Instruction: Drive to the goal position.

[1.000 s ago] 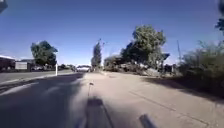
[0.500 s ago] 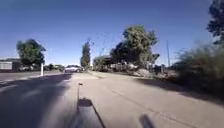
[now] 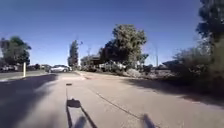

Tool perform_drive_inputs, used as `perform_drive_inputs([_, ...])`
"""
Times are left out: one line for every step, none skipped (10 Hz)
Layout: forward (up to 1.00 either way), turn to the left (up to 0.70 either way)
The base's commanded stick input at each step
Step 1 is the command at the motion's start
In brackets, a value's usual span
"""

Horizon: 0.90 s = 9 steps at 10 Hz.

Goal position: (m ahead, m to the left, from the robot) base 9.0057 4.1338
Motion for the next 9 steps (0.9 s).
perform_drive_inputs([1.00, -0.27])
perform_drive_inputs([1.00, -0.27])
perform_drive_inputs([1.00, -0.27])
perform_drive_inputs([1.00, -0.27])
perform_drive_inputs([1.00, -0.27])
perform_drive_inputs([1.00, -0.27])
perform_drive_inputs([1.00, 0.27])
perform_drive_inputs([1.00, 0.27])
perform_drive_inputs([1.00, 0.27])
